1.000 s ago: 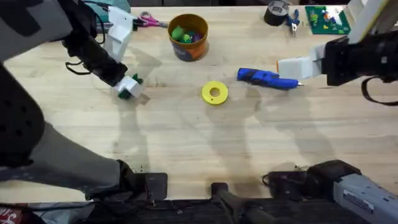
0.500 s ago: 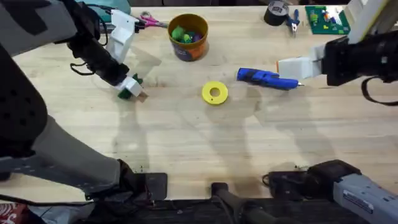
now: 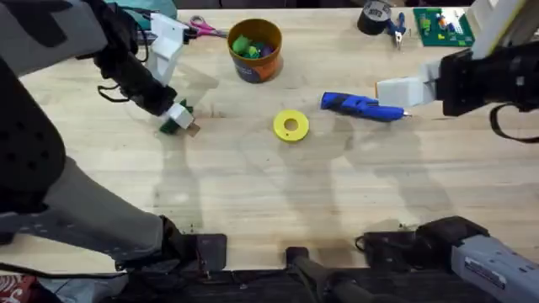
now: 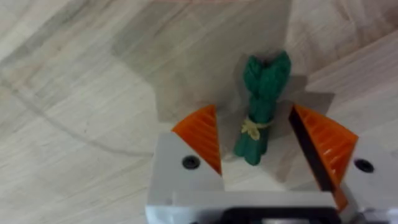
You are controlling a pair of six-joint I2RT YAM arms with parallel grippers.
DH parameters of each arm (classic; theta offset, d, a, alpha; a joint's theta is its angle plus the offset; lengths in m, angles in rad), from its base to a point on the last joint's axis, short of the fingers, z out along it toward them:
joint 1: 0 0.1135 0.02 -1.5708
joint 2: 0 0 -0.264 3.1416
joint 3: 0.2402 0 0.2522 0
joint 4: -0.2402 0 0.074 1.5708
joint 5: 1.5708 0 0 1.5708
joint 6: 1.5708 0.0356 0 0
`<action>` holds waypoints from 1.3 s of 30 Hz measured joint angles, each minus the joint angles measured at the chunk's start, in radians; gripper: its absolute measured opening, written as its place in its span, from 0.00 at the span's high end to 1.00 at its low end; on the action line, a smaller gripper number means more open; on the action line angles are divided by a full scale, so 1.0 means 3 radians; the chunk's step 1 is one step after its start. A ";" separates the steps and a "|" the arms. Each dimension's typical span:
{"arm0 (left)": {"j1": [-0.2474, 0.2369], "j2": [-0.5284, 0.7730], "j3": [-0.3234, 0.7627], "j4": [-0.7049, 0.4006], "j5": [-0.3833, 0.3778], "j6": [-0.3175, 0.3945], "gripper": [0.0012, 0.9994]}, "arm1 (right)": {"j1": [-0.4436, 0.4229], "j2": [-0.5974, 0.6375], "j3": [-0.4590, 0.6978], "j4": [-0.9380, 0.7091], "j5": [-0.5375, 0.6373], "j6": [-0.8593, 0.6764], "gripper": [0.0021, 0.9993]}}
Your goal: Pick up the gripper from the table and insert it into the empty holder that is missing its gripper. Then pick up a screw, insert it into the mounting hole, and use the screwdriver to tighten it. Finally, clean up the table by picking up the vegetable and placing it into the bucket.
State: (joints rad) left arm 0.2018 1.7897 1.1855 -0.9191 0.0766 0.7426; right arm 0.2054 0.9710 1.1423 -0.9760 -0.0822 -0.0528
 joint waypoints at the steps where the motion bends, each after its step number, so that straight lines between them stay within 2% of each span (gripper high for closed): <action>1: -0.0021 0.0000 -0.0022 0.0030 -0.0037 -0.0004 0.27 | 0.0000 -0.0001 0.0000 -0.0001 0.0000 0.0000 0.00; 4: -0.0083 -0.0006 -0.0078 0.0066 -0.0142 -0.0005 0.25 | 0.0000 0.0000 0.0000 -0.0001 0.0037 0.0000 0.00; 9: -0.0102 -0.0010 -0.0084 0.0055 -0.0138 -0.0032 0.38 | -0.0001 -0.0001 0.0000 0.0001 0.0122 0.0000 0.00; 11: -0.0105 -0.0009 -0.0086 0.0038 -0.0130 -0.0041 0.58 | -0.0001 0.0000 0.0000 0.0000 0.0133 0.0000 0.00; 13: -0.0105 -0.0013 -0.0086 0.0036 -0.0133 -0.0027 0.87 | -0.0001 0.0000 0.0000 0.0001 0.0136 0.0000 0.00; 14: -0.0105 -0.0020 -0.0086 0.0051 -0.0144 -0.0025 0.96 | 0.0000 0.0000 0.0000 0.0000 0.0137 0.0000 0.00; 15: -0.0105 -0.0020 -0.0086 0.0057 -0.0144 -0.0029 0.98 | -0.0001 -0.0001 0.0000 0.0001 0.0137 0.0000 0.00; 26: -0.0104 -0.0038 -0.0033 0.0146 -0.0117 -0.0078 0.99 | -0.0001 0.0000 0.0000 0.0001 0.0137 0.0000 0.00; 27: -0.0104 -0.0184 0.0205 0.0133 0.0023 -0.0264 0.99 | 0.0000 -0.0001 0.0000 0.0000 0.0137 0.0000 0.00; 32: -0.0105 -0.0512 0.0634 0.0153 0.0283 -0.0787 0.99 | -0.0001 -0.0001 0.0000 0.0001 0.0137 0.0000 0.00; 36: -0.0159 -0.0704 0.0824 0.0296 0.0600 -0.1259 0.99 | 0.0000 -0.0001 0.0000 0.0001 0.0137 0.0000 0.00; 39: -0.0305 -0.0721 0.0847 0.0433 0.0818 -0.1584 0.99 | -0.0001 -0.0001 0.0000 0.0001 0.0137 0.0000 0.00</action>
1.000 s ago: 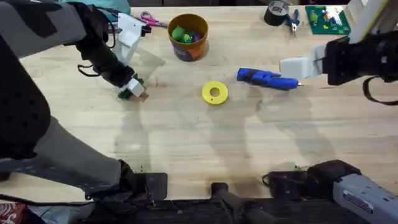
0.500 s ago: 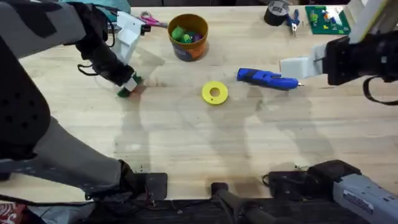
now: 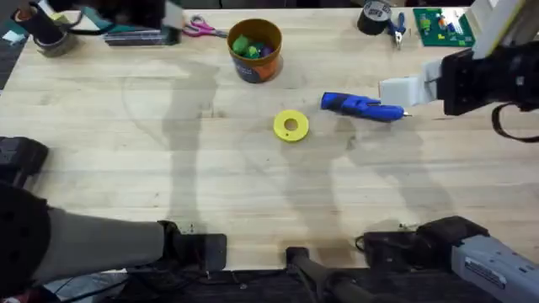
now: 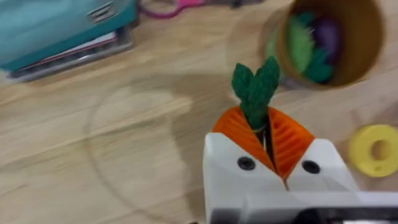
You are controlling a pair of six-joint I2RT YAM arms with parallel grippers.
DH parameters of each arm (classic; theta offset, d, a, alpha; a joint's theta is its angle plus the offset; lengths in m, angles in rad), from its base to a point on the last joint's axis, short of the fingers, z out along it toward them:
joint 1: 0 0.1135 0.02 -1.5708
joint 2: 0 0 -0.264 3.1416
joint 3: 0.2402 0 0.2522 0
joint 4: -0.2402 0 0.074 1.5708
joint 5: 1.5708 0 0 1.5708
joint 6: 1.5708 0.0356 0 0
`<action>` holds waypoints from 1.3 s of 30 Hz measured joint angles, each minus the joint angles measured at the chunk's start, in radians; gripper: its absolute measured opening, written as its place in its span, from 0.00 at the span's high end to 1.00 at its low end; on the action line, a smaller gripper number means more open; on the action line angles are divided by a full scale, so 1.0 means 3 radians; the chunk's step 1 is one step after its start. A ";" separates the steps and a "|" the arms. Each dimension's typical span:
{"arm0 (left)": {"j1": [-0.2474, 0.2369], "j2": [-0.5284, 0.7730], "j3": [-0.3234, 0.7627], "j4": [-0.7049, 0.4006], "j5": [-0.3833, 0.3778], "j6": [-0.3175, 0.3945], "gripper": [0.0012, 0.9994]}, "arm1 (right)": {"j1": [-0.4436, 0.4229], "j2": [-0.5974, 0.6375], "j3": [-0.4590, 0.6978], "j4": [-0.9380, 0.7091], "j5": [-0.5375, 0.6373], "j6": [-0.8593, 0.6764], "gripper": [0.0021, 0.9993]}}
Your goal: Pick up the gripper from the table and insert it into the empty holder that is missing its gripper. Then pick up a screw, insert it into the mounting hole, and use the screwdriver to tighten it. Finally, clean up the table by picking up the vegetable and placing it into the bucket.
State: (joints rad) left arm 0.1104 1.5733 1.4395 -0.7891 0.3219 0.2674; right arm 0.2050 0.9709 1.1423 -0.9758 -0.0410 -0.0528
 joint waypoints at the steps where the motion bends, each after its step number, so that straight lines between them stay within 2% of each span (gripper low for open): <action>1: -0.0055 0.0015 0.0000 0.0032 0.0040 -0.0078 0.99 | 0.0001 -0.0001 0.0000 0.0001 0.0000 0.0000 0.00; 7: -0.0498 0.0199 0.0000 0.0413 0.0188 -0.0394 0.99 | 0.0000 0.0001 0.0000 0.0001 0.0000 0.0000 0.00; 8: -0.0686 0.0279 0.0000 0.0630 0.0210 -0.0449 0.99 | 0.0000 0.0001 0.0000 0.0001 0.0000 0.0000 0.00; 9: -0.0753 0.0307 0.0000 0.0706 0.0219 -0.0463 0.99 | 0.0001 0.0001 0.0000 -0.0001 0.0000 0.0000 0.00; 16: -0.1063 0.0559 0.0000 0.1066 0.0222 -0.0498 0.99 | 0.0000 -0.0001 0.0000 0.0001 0.0000 0.0000 0.00; 20: -0.1107 0.0798 0.0000 0.1122 0.0188 -0.0503 0.99 | 0.0001 0.0001 0.0000 0.0001 0.0000 0.0000 0.00; 21: -0.1102 0.0808 0.0000 0.1121 0.0180 -0.0497 0.95 | 0.0001 0.0001 0.0000 0.0001 0.0000 0.0000 0.00; 24: -0.1101 0.0810 0.0000 0.1143 0.0171 -0.0510 0.47 | 0.0001 0.0000 0.0000 0.0001 0.0000 0.0000 0.00; 25: -0.1101 0.0808 0.0000 0.1156 0.0154 -0.0528 0.05 | 0.0000 0.0001 0.0000 -0.0001 0.0000 0.0000 0.00; 27: -0.1101 0.0804 0.0000 0.1156 0.0135 -0.0532 0.02 | 0.0001 0.0000 0.0000 0.0001 0.0000 0.0000 0.00; 33: -0.1101 0.0634 0.0000 0.1088 -0.0002 -0.0534 0.01 | 0.0000 0.0001 0.0000 0.0001 0.0000 0.0000 0.00; 39: -0.1101 -0.0004 0.0000 0.0592 -0.0299 -0.0533 0.01 | 0.0000 0.0001 0.0000 -0.0001 0.0000 0.0000 0.00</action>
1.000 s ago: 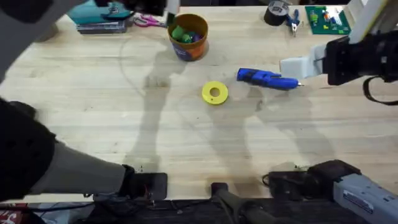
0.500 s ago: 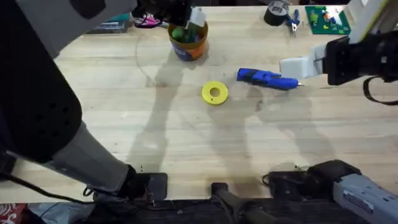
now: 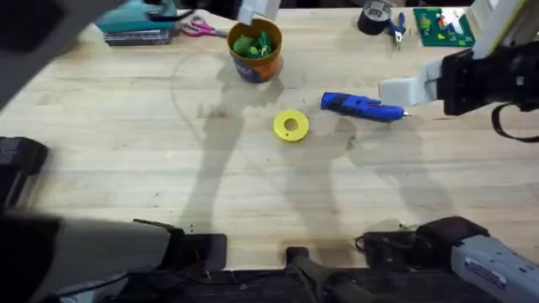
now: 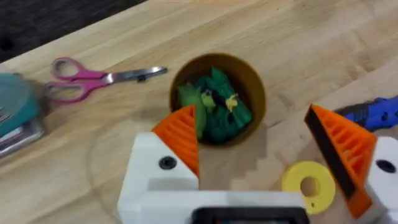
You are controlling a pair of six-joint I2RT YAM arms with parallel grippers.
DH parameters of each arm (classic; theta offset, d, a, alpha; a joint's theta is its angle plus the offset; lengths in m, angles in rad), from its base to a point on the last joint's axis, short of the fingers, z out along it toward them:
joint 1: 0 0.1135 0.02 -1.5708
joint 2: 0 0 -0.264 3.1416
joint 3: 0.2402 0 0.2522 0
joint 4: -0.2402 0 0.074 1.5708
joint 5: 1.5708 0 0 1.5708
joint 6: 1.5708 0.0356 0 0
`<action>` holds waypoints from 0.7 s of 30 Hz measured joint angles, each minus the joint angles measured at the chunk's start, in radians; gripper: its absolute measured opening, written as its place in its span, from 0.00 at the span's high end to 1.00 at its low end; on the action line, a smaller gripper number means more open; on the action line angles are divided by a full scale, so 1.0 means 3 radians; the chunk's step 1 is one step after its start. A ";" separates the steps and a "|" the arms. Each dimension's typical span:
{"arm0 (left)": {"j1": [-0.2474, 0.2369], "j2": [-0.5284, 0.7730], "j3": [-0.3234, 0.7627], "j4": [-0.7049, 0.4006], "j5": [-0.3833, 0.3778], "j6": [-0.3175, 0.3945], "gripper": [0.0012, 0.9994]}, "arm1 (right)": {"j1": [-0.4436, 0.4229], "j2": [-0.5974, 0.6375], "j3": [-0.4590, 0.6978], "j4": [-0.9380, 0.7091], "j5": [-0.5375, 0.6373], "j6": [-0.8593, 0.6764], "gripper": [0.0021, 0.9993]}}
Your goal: Pick up the gripper from the table and insert it into the empty holder that is missing its gripper. Then pick up a screw, insert it into the mounting hole, and use the screwdriver to tighten it. Finally, clean up the table by picking up the vegetable and placing it into the bucket.
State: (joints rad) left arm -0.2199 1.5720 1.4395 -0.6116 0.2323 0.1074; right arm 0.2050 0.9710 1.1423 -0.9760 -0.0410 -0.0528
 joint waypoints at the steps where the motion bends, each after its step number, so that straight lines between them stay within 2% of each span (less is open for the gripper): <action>1: 0.0000 -0.0123 0.0000 -0.0137 -0.0052 -0.0001 0.01 | 0.0000 -0.0001 0.0000 0.0000 0.0000 0.0000 0.00; 9: 0.0000 -0.0812 0.0000 -0.1325 -0.0451 0.0001 0.01 | 0.0001 0.0000 0.0000 0.0000 0.0000 0.0000 0.00; 10: 0.0000 -0.0934 0.0000 -0.1745 -0.0529 0.0001 0.01 | 0.0001 0.0000 0.0000 0.0000 0.0000 0.0000 0.00; 12: 0.0000 -0.0990 0.0000 -0.1993 -0.0565 0.0001 0.01 | 0.0000 0.0000 0.0000 0.0000 0.0000 0.0000 0.00; 16: 0.0000 -0.1011 0.0000 -0.2304 -0.0591 0.0001 0.01 | 0.0000 0.0000 0.0000 0.0000 0.0000 0.0000 0.00; 21: 0.0000 -0.1011 0.0000 -0.2409 -0.0592 0.0001 0.01 | 0.0001 -0.0001 0.0000 0.0000 0.0000 0.0000 0.00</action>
